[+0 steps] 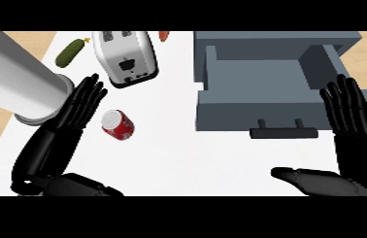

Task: Pick up the can, place it into the drawer and close the drawer

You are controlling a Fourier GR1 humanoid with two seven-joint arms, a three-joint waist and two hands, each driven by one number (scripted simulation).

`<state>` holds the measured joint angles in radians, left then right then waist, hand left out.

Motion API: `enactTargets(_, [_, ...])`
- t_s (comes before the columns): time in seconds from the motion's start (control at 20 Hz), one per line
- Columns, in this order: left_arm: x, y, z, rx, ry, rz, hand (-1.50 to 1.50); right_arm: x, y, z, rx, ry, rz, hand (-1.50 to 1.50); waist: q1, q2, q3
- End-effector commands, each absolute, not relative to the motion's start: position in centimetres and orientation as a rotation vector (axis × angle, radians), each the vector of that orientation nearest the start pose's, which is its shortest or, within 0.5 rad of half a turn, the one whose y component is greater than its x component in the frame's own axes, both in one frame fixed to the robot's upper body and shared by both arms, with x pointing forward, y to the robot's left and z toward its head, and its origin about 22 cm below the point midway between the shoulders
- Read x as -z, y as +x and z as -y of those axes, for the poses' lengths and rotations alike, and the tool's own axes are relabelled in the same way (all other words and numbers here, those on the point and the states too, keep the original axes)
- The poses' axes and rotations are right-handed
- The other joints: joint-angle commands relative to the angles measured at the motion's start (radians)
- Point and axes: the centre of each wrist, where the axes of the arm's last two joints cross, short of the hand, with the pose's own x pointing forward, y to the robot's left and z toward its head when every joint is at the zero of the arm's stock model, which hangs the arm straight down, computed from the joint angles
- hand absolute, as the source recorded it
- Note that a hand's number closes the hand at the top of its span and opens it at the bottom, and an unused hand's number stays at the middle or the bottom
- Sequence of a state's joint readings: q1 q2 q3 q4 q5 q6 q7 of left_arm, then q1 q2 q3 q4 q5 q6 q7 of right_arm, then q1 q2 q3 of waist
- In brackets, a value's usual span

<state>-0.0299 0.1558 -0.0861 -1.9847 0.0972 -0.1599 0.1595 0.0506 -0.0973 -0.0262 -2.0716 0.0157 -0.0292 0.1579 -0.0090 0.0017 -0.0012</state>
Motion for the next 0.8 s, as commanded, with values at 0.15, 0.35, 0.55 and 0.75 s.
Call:
enactTargets(0.15, [-10.9,22.1,-23.3,0.342,-0.186,1.726,-1.50,-10.8,18.5,26.2,-0.012,-0.174,1.769,-1.50,0.007,-0.003,0.001])
enactTargets(0.35, [-12.2,21.0,-23.0,0.305,-0.181,1.714,-1.50,-10.1,19.0,25.4,-0.008,-0.170,1.790,-1.50,0.009,-0.003,0.001])
enactTargets(0.55, [-12.6,22.2,-26.1,0.264,-0.201,1.699,-1.50,-9.2,17.3,27.2,0.008,-0.147,1.765,-1.50,0.006,-0.003,0.001])
enactTargets(0.75, [-12.1,21.8,-24.9,0.250,-0.145,1.687,-1.50,-7.8,16.3,28.8,0.006,-0.159,1.774,-1.50,0.006,-0.003,0.002])
